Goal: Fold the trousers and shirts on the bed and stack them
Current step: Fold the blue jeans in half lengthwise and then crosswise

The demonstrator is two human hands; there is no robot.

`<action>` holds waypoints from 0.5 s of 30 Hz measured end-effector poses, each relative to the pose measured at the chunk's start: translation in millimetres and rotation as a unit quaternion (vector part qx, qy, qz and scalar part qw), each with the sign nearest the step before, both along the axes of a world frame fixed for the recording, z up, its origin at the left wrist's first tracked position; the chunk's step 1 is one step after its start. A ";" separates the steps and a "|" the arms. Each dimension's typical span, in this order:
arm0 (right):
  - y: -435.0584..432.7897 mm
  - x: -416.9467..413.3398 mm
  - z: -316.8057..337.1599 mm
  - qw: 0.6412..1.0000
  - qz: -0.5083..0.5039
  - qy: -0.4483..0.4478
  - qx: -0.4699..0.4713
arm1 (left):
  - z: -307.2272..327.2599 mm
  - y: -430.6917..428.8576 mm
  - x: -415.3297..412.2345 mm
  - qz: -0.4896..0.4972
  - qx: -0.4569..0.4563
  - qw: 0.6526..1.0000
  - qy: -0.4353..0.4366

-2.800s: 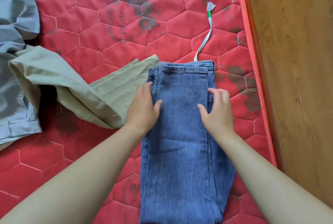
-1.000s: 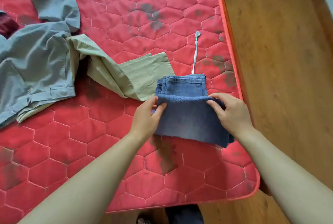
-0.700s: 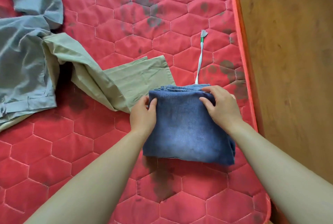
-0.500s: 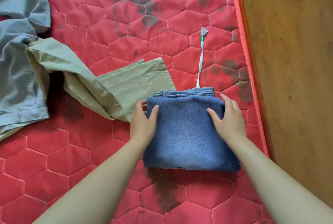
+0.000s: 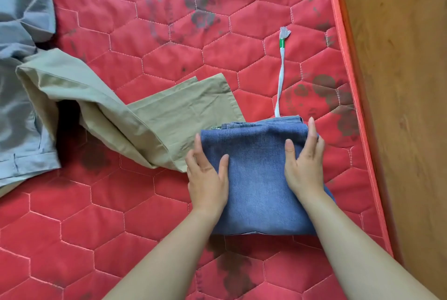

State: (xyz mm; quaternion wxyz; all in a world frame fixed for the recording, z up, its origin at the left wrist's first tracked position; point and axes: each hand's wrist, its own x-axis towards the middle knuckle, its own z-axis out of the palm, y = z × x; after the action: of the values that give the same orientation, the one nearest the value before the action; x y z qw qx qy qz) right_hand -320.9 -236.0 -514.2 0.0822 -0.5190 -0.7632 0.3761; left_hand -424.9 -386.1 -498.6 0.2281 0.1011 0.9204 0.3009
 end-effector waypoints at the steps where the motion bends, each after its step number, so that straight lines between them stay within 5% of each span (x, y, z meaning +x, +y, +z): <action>1: -0.6 4.4 -1.6 1.000 0.003 0.001 -0.007 | -1.8 -0.5 4.8 0.006 -0.004 1.000 -0.008; 15: -11.4 127.5 30.8 0.998 -0.042 0.048 -0.017 | 20.6 -7.2 103.2 -0.057 0.049 0.985 -0.154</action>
State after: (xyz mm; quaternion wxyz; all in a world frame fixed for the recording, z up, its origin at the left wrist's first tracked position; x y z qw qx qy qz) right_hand -193.3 -247.4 -483.3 0.1262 -0.5334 -0.7293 0.4095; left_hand -321.7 -393.2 -478.0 0.3783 0.1170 0.8514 0.3440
